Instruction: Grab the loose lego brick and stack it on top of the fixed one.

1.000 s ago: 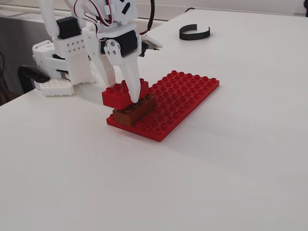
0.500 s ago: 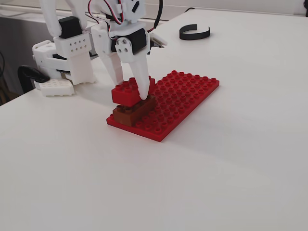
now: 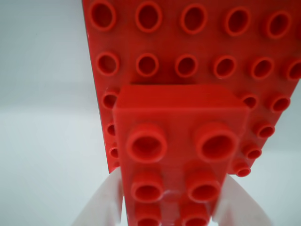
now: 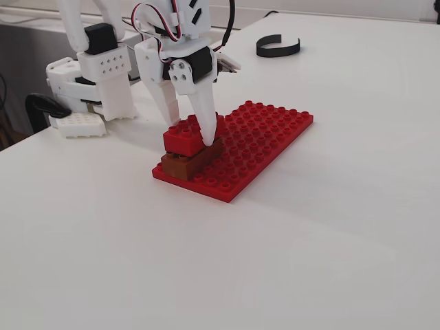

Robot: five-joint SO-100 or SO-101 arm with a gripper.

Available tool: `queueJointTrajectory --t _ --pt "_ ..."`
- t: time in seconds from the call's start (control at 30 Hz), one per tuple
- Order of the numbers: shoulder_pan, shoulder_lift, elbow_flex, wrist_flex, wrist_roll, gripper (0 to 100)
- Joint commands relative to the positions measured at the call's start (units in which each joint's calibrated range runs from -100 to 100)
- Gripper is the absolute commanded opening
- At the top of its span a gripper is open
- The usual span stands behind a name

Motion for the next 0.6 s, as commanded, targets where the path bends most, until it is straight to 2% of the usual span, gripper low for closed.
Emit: queueJointTrajectory --t 0.0,0.57 --pt "0.6 0.1 0.0 -0.6 0.2 6" --pt "2.6 0.1 -0.7 -0.6 0.4 7"
